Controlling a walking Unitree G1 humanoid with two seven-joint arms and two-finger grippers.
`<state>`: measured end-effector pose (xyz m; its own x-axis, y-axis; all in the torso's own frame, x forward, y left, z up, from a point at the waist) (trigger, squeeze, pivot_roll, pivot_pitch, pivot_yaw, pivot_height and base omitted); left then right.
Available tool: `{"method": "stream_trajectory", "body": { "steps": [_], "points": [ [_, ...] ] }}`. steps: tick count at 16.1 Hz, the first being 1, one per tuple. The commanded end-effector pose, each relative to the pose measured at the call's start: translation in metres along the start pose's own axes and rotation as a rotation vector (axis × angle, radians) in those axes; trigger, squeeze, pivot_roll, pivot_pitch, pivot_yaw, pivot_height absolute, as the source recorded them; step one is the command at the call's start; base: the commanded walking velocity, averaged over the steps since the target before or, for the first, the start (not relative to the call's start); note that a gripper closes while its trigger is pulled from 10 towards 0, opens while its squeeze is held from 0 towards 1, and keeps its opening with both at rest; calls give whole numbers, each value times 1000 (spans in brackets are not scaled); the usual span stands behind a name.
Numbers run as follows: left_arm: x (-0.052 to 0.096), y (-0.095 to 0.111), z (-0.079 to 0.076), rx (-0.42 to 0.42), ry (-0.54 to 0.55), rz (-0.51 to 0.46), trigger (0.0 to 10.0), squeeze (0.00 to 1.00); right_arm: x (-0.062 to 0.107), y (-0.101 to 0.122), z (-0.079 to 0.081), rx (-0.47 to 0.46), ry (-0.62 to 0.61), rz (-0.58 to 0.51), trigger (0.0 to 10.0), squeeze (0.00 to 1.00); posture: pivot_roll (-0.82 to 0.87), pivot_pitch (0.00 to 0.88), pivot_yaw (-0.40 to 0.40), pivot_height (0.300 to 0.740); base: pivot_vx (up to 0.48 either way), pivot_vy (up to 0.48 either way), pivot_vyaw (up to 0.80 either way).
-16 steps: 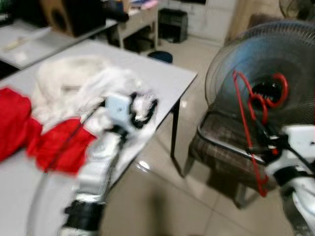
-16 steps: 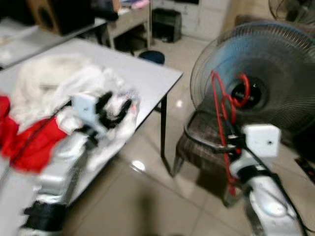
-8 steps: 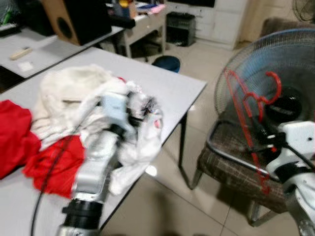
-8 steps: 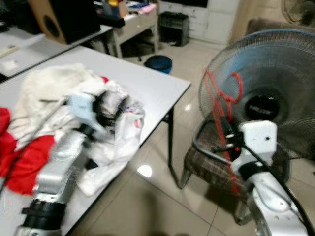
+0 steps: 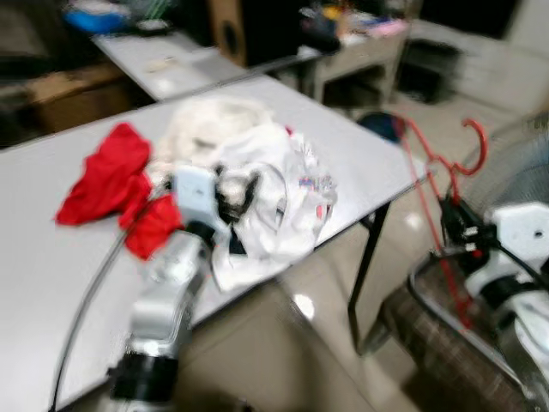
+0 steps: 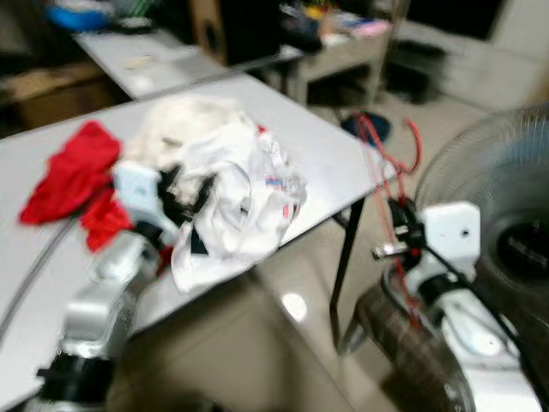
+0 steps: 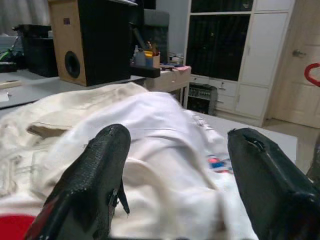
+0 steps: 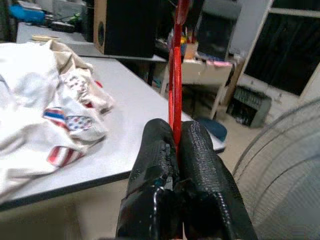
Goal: Hang hanger
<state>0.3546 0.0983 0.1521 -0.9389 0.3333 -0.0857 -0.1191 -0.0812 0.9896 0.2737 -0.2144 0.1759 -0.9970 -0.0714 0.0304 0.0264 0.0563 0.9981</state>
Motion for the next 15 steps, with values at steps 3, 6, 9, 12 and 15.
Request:
{"method": "stream_trajectory", "body": {
  "steps": [3, 6, 9, 12, 15],
  "points": [
    [1, -3, 3, -14, 5, 25, 10000, 0, -2, 7, -13, -6, -15, -10, 10000, 0, -113, 0, 18, 740, 0, 0, 267],
    [-1, -2, 1, -27, -15, 15, 10000, 0, -1, 4, -11, -29, -48, -22, 10000, 0, -111, 0, 18, 740, 0, 0, 0],
    [-8, 1, 5, -15, -13, 7, 10000, 0, -2, 3, 1, -68, -40, -33, 10000, 0, -117, 0, 28, 740, 314, 0, 0],
    [-9, 2, 4, 7, -13, 3, 10000, 0, -1, 3, 4, -79, -32, -38, 10000, 0, -126, 0, 30, 740, 402, 0, 0],
    [-4, -1, 2, 13, -7, 3, 10000, 0, 0, 5, 4, -76, -23, -42, 10000, 0, -123, 0, 9, 740, 411, 0, 0]
  ]
}}
Point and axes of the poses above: a point about 5 cm out from each wrist's last joint towards the gripper, its own x axis pointing back from the gripper into the wrist, its own y axis along the axis of the wrist's last joint, z = x × y, the point moved 6 cm from there along -x, pointing out of the wrist towards the gripper, and after that the axes turned 10 degrees about -x, right-handed, at the moved point
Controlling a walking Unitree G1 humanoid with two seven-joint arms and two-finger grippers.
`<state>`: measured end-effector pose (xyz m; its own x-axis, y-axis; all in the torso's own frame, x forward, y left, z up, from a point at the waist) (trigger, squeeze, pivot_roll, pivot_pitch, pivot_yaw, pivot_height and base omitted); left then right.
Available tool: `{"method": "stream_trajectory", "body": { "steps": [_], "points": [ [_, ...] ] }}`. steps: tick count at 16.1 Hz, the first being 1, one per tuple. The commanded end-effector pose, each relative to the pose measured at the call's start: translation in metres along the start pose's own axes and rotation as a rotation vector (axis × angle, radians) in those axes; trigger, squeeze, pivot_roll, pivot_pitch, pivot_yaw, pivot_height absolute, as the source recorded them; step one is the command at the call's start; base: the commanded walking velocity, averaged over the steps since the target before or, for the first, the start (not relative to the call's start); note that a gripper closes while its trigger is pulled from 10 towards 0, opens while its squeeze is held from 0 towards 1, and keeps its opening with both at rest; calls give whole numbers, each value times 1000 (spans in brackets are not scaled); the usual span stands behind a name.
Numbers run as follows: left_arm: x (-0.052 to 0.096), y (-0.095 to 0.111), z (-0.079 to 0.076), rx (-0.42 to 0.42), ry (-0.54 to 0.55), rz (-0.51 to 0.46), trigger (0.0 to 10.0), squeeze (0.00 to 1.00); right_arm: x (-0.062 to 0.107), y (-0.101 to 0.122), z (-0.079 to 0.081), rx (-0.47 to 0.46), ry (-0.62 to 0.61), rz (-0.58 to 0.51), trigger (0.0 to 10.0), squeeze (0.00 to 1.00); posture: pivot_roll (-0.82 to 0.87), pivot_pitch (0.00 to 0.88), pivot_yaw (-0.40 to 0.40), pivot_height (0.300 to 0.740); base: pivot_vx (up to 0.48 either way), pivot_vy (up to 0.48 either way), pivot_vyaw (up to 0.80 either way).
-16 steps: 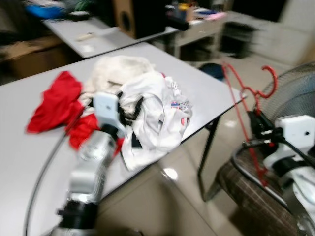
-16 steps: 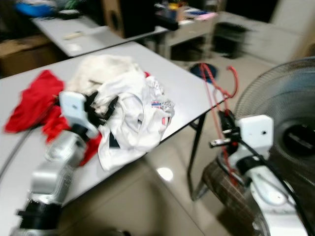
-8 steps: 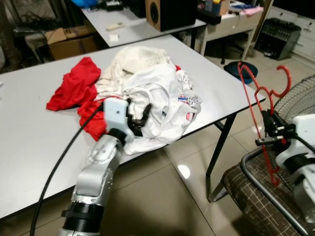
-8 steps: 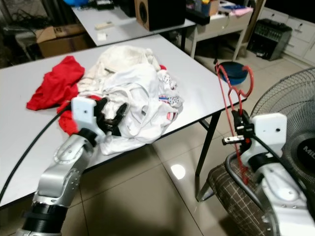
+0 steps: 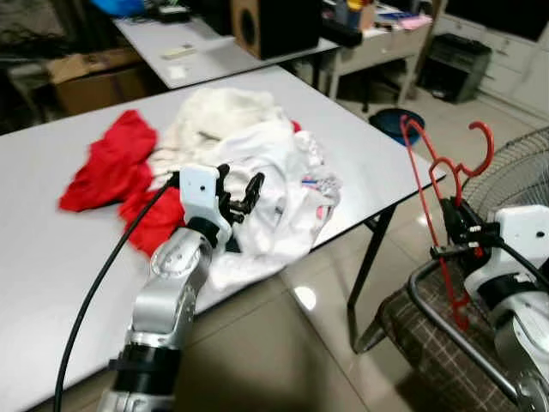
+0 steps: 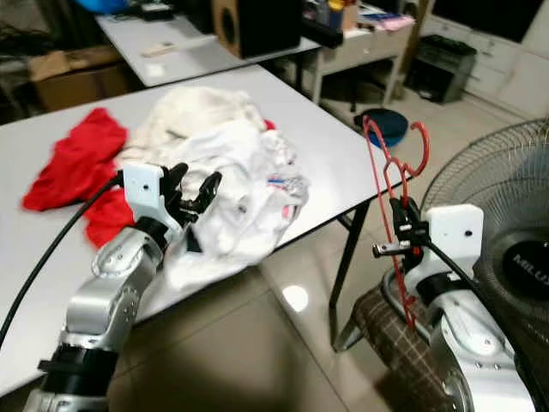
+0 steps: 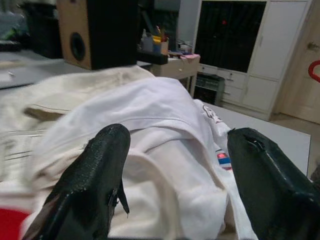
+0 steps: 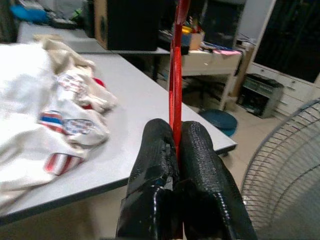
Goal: Hang hanger
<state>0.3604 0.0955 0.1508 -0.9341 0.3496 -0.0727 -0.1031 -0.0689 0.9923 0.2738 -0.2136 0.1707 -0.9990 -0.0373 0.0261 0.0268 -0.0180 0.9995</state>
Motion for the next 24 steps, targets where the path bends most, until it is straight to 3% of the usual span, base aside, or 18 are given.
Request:
{"method": "stream_trajectory", "body": {
  "steps": [1, 3, 5, 9, 10, 11, 13, 15, 16, 18, 20, 21, 22, 23, 24],
  "points": [
    [3, 1, 4, -4, 14, -9, 10000, 0, 0, 10, 4, 3, 20, -37, 10000, 0, -120, 0, 1, 740, 412, 0, 0],
    [5, 1, 6, -3, 23, -13, 10000, 0, -3, 9, 10, 62, 58, -21, 10000, 0, -114, 0, -9, 740, 411, 0, 400],
    [7, 1, 7, 3, 20, -17, 10000, 0, -4, 12, 10, 54, 52, -46, 10000, 0, -111, 0, -10, 740, 390, 0, 800],
    [17, 9, -9, -2, -186, -67, 10000, 0, 6, 4, 9, 26, 35, -22, 10000, 0, -112, 0, 1, 740, 0, 0, 0],
    [17, 11, -8, 8, -228, -71, 10000, 325, 10, 4, 9, 24, 37, -21, 10000, 0, -115, 0, 10, 740, 0, 0, 0],
    [16, 14, -9, -15, -284, -80, 10000, 1000, 12, 3, 5, 31, 27, -21, 10000, 0, -120, 0, 23, 740, 0, 0, 0],
    [12, 19, -24, -116, -456, -84, 10000, 1000, 14, 4, -4, 51, 13, -22, 10000, 0, -126, 0, 37, 740, 0, 0, 0],
    [9, 18, -34, -170, -550, -74, 10000, 1000, 13, 6, -6, 70, 28, -19, 10000, 0, -129, 0, 46, 740, 0, 0, 0],
    [7, 13, -46, -227, -648, -59, 10000, 0, 13, 6, -7, 89, 54, -6, 10000, 0, -130, 0, 48, 740, 0, 0, 0],
    [2, 8, -51, -293, -709, -36, 10000, 0, 15, 5, -8, 99, 72, 5, 10000, 0, -133, 0, 53, 740, 0, 0, 0],
    [-3, -4, -56, -423, -781, 4, 10000, 0, 18, 3, -8, 104, 93, 20, 10000, 0, -135, 0, 57, 740, 0, 0, 0],
    [-7, -7, -55, -474, -773, 17, 10000, 0, 19, 2, -7, 108, 96, 23, 10000, 0, -136, 0, 59, 740, 0, 0, 0],
    [-22, -6, -48, -551, -708, 17, 10000, 0, 20, 1, -5, 112, 103, 27, 10000, 0, -141, 0, 64, 740, 0, 0, 0],
    [-25, -4, -46, -572, -699, 15, 10000, 0, 20, 1, -4, 112, 105, 27, 10000, 0, -143, 0, 66, 740, 0, 0, 0],
    [-26, -5, -44, -595, -712, 16, 4863, 0, 20, 1, -3, 112, 108, 27, 10000, 0, -147, 0, 70, 740, 0, 0, 0]
  ]
}}
Point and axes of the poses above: a point about 5 cm out from each wrist's last joint towards the gripper, its own x axis pointing back from the gripper into the wrist, its own y axis along the axis of the wrist's last joint, z = x × y, the point moved 6 cm from there along -x, pointing out of the wrist towards the gripper, and after that the axes turned 10 degrees about -x, right-handed, at the moved point
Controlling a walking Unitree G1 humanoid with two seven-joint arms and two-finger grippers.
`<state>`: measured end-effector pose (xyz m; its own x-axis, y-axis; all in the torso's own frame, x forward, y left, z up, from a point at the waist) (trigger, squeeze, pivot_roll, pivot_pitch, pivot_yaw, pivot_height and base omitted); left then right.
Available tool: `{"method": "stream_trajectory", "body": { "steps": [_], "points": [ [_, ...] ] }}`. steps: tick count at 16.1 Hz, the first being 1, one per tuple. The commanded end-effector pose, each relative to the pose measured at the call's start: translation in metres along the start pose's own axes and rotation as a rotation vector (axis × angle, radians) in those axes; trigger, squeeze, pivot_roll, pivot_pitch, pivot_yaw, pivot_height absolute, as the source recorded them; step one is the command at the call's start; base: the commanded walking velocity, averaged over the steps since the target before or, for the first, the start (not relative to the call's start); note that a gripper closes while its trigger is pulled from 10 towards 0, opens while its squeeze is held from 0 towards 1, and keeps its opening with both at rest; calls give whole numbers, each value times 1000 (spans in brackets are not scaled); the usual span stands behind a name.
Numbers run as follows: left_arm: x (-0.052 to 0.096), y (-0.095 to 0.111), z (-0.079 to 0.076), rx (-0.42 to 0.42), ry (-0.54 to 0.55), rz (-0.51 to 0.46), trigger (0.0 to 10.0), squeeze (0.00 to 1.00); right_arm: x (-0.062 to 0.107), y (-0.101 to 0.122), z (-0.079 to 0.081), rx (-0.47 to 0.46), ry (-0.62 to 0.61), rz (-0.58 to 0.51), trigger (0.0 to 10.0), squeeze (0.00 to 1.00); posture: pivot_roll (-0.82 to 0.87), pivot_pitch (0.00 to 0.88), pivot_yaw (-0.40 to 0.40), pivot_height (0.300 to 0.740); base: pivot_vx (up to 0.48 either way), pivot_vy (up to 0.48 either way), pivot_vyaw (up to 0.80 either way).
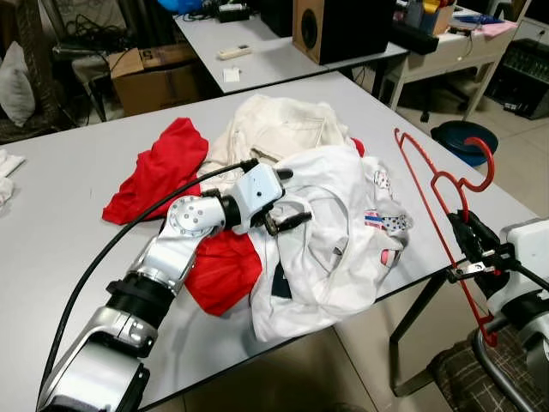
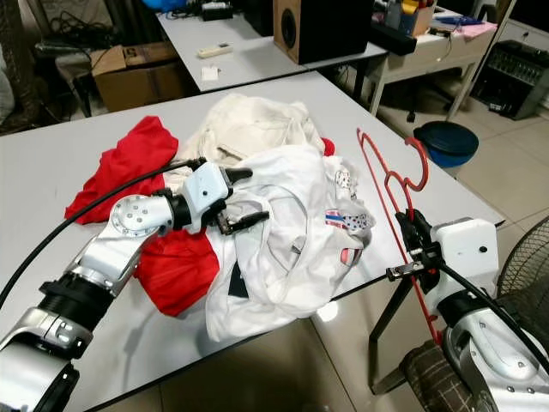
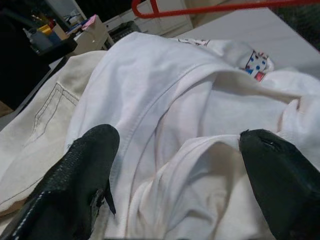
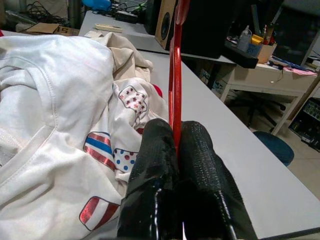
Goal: Hang hanger
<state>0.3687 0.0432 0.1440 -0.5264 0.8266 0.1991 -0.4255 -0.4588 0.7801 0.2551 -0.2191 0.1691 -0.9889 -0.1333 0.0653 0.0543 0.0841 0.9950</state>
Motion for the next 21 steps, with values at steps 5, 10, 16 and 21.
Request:
{"method": "stream_trajectory", "body": {
  "steps": [5, 10, 16, 21],
  "points": [
    [6, 2, -4, -11, -84, -52, 0, 0, 1, 4, -1, 17, 2, -16, 10000, 0, -146, 0, 74, 740, 0, 0, 0],
    [1, -11, -7, -86, -84, 14, 0, 0, 0, 4, -1, 26, 2, -20, 10000, 0, -145, 0, 73, 740, 0, 0, 0],
    [0, -14, 5, -114, -22, 29, 0, 0, -1, 6, -1, 32, 2, -29, 10000, 0, -146, 0, 76, 740, 0, 0, 0],
    [-1, -8, 2, -94, -37, -18, 0, 0, -3, 6, -1, 35, -1, -33, 10000, 0, -145, 0, 76, 740, 0, 0, 0]
  ]
}}
Point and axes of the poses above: a point about 5 cm out from each wrist's last joint towards the gripper, its own x axis pointing back from the gripper into the wrist, its own y axis along the axis of the wrist's last joint, z = x × y, the point moved 6 cm from there along -x, pointing out of the wrist towards the gripper, and after that the axes turned 10 degrees about -x, right-handed, at the moved point
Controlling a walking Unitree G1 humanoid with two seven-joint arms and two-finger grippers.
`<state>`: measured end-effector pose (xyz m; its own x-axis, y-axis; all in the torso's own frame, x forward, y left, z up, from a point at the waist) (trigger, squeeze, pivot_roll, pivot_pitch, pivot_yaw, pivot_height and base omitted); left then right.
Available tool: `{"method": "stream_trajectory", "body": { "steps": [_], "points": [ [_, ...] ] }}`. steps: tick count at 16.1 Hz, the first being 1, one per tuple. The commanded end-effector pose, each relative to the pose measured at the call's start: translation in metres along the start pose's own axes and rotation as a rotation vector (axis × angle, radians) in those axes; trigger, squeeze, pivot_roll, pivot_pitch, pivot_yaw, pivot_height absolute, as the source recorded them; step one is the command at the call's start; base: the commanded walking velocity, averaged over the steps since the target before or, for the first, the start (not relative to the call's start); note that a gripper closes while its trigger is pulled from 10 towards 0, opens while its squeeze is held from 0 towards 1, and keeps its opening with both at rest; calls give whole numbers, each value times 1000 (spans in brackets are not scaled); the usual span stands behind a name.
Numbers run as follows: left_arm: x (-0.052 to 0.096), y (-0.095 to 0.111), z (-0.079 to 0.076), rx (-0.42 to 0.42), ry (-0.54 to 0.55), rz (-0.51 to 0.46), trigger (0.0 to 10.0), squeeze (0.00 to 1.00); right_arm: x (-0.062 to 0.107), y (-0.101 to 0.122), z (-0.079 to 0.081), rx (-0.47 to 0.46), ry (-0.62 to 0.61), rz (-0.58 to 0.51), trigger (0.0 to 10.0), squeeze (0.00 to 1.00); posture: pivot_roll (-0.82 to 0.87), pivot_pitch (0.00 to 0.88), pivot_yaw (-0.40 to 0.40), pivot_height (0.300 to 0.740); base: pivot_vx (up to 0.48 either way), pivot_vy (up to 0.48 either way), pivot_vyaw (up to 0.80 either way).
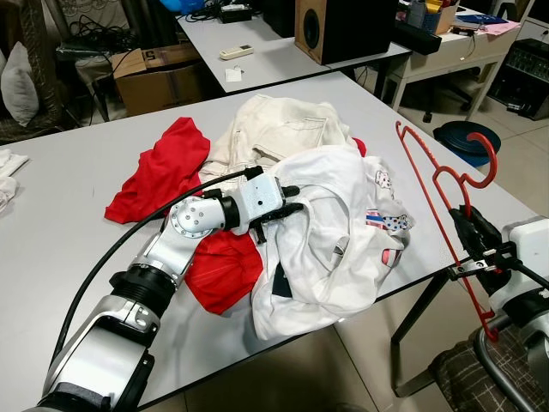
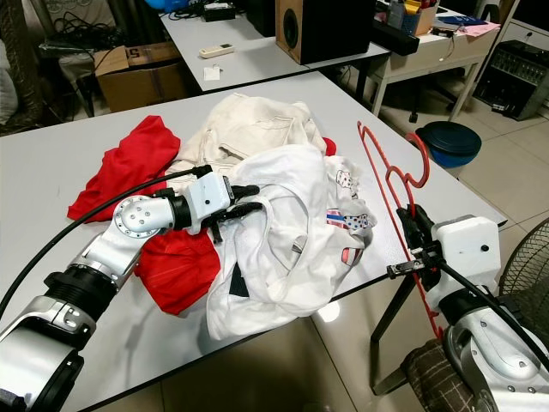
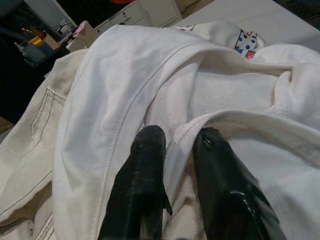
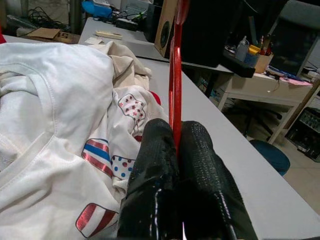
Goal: Hang hanger
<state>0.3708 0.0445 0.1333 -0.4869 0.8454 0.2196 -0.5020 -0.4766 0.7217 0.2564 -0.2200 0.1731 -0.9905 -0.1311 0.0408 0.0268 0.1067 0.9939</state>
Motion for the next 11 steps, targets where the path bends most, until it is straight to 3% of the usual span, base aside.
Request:
{"method": "stream_trajectory", "body": {
  "steps": [1, 6, 7, 9, 10, 11],
  "points": [
    [1, 1, 6, 6, 8, -7, 0, 0, -2, 2, 0, 9, 3, -9, 10000, 0, -145, 0, 76, 740, 0, 0, 0],
    [4, -2, 5, 14, -10, -5, 0, 0, -4, 2, 0, 13, 1, -14, 10000, 0, -146, 0, 79, 740, 0, 0, 0],
    [8, 1, 13, 31, 25, -28, 0, 0, -4, 3, -1, 24, -8, -22, 10000, 0, -144, 0, 77, 740, 0, 0, 0],
    [29, 14, 36, 88, 83, -130, 0, 0, -5, 6, -3, 22, -21, -36, 10000, 0, -141, 0, 76, 740, 0, 0, 0],
    [35, 15, 38, 98, 81, -145, 0, 0, -5, 6, -3, 22, -21, -36, 10000, 0, -138, 0, 76, 740, 0, 0, 0],
    [54, 13, 42, 109, 48, -144, 0, 0, -5, 6, -3, 20, -22, -39, 10000, 0, -135, 0, 76, 740, 0, 0, 0]
  ]
}}
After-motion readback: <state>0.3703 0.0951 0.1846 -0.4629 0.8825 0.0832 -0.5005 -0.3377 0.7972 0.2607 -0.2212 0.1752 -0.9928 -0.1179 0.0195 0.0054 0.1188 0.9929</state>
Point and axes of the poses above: a point about 5 cm out from each wrist's last joint towards the gripper, its own x axis pointing back from the gripper into the wrist, its own y axis along the axis of the wrist's last joint, z = x × y, the point moved 6 cm from there along -x, pointing out of the wrist towards the gripper, and after that the axes turned 10 degrees about -x, right-handed, at the moved point
